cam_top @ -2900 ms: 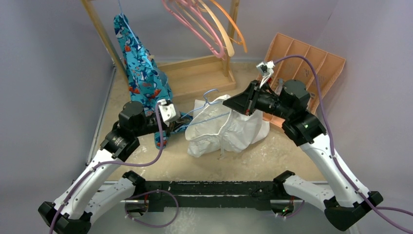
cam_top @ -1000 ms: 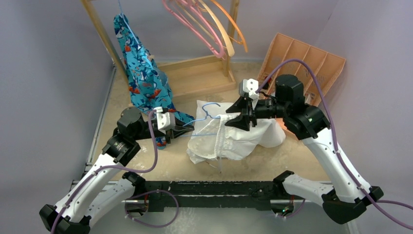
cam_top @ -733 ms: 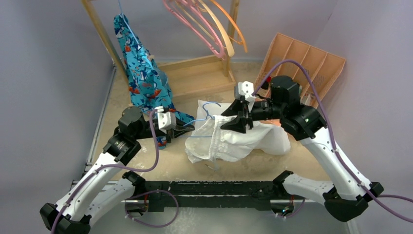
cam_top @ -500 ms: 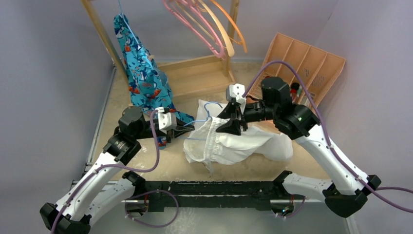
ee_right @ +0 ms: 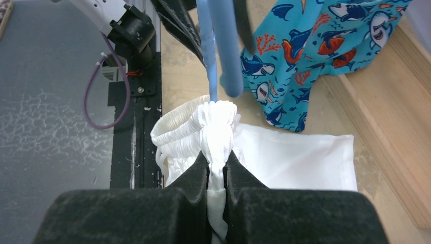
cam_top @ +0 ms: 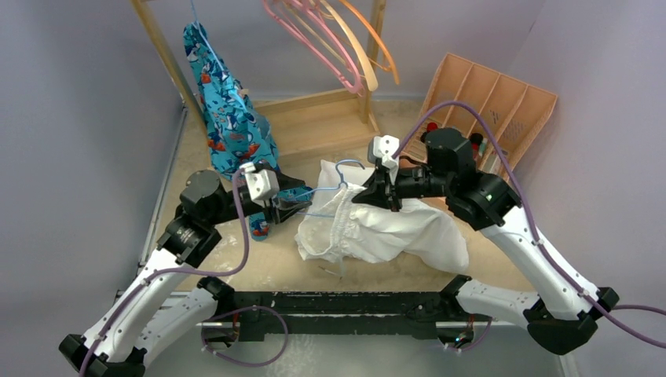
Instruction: Place the shorts on the hanger
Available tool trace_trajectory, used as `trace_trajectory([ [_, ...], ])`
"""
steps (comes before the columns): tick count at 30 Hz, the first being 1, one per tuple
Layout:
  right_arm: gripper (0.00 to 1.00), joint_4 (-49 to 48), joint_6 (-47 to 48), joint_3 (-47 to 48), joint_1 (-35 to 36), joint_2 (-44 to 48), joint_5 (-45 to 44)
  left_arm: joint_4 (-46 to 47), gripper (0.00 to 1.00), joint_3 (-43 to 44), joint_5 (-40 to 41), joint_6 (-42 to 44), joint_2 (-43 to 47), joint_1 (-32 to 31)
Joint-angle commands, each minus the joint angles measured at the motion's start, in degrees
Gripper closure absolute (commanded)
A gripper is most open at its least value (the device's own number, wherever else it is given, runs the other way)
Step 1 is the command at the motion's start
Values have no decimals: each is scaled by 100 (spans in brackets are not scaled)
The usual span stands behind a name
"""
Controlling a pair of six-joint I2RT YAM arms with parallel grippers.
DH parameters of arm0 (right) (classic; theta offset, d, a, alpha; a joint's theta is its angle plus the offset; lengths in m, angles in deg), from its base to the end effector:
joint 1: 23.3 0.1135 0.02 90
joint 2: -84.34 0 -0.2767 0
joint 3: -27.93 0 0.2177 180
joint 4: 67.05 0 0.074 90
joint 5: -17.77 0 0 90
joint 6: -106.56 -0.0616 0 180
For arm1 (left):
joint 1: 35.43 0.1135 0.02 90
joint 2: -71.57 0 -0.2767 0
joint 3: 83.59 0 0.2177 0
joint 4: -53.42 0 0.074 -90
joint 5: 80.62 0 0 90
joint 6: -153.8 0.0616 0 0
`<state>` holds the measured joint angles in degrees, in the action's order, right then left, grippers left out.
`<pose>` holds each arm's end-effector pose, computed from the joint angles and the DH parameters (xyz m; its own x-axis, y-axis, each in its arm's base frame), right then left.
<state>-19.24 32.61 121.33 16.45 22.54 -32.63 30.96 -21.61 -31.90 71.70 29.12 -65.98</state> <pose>0.1220 0.1525 0.4375 0.0601 -0.2271 -0.9720 -0.9851 0.1438 -0.0945 0.1009 -0.1067 0.3669 0.0869 0.0687 -0.9938 0.9464 0.3057 0.1039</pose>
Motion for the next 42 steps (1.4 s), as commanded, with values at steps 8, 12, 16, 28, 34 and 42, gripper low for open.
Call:
trace_trajectory([
  [8, 100, -800, -246, -460, 13, 1091, -907, -345, 40, 1103, 2225, -1707, 464, -13],
  [12, 100, -1128, -519, -563, 16, 1400, -1391, -851, 36, 1576, 3394, -2759, 497, -13],
  [16, 100, -1416, -676, -639, 16, 1622, -1751, -1395, 39, 1918, 3993, -3589, 449, -13],
  [28, 100, -2320, -1124, -876, 16, 1953, -2000, -394, 54, 616, 2934, -6089, 397, -13],
  [34, 100, -2505, -1239, -944, 16, 1925, -1956, 423, 54, -36, 2361, -6658, 108, -13],
  [42, 100, -2705, -1359, -1047, 16, 1915, -1899, 828, 54, -476, 1912, -6799, -363, -15],
])
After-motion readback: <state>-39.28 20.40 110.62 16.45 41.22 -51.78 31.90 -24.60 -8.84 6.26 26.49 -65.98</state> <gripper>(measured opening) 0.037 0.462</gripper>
